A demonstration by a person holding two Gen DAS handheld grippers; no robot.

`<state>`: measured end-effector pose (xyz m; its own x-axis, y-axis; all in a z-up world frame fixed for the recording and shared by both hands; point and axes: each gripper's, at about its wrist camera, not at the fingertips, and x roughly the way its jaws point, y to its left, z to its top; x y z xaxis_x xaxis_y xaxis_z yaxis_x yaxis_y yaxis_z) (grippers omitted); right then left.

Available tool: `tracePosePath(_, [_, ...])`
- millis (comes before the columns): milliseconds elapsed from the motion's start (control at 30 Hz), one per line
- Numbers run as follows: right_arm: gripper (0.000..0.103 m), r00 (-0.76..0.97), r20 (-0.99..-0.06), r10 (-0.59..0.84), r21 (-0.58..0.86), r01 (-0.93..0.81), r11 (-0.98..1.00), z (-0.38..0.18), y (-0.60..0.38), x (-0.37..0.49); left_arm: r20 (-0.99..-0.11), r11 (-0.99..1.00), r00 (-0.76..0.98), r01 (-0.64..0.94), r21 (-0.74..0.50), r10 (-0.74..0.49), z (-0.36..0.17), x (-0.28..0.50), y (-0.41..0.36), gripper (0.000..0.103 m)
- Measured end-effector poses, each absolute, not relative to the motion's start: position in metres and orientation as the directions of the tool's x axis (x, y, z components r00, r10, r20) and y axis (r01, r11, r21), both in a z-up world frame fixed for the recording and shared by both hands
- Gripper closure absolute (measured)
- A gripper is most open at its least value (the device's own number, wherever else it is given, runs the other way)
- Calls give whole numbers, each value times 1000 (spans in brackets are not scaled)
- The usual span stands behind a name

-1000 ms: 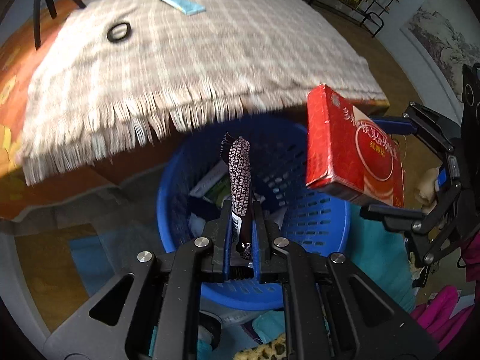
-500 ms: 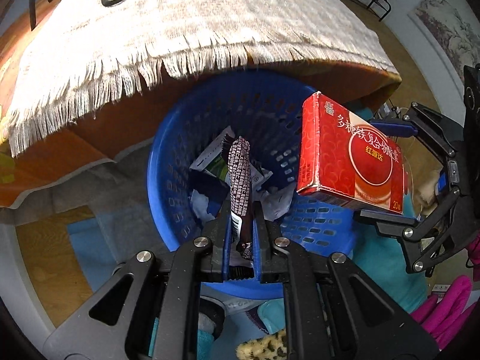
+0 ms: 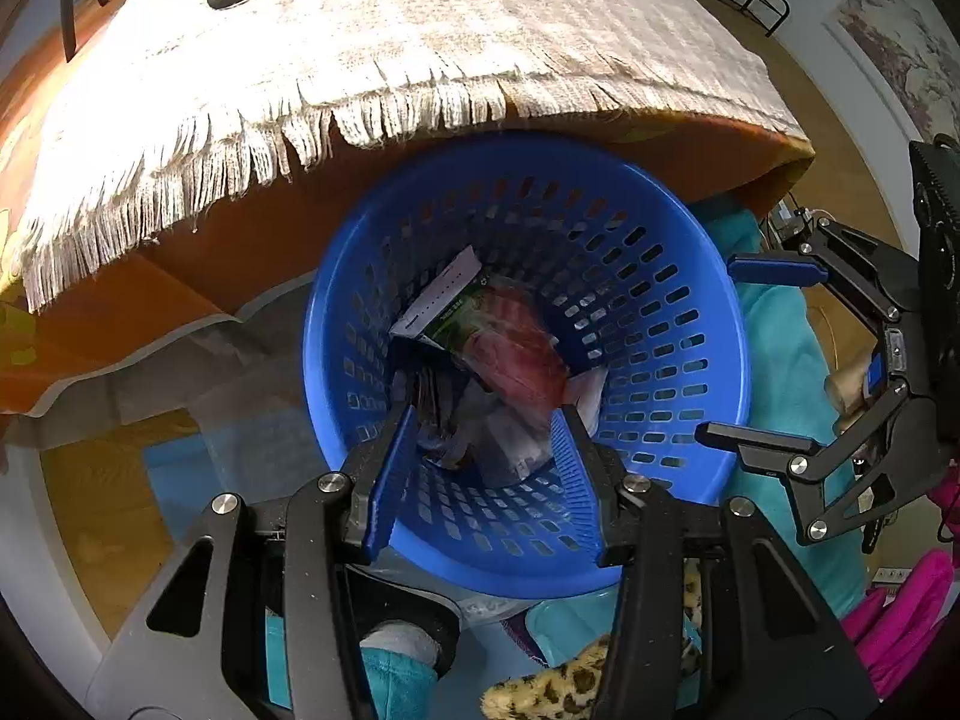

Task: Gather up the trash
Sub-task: 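Open left gripper into basket while right gripper drops red box in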

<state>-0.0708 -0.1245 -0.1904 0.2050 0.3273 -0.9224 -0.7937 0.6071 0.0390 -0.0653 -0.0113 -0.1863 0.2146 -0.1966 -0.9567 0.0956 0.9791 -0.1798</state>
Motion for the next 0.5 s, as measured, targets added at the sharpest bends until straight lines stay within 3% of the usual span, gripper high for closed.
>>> tracePosePath(500, [12, 224, -917, 331, 37, -778, 628, -183, -128, -67, -952, 981, 238, 78, -179, -193, -178, -62, -5, 55])
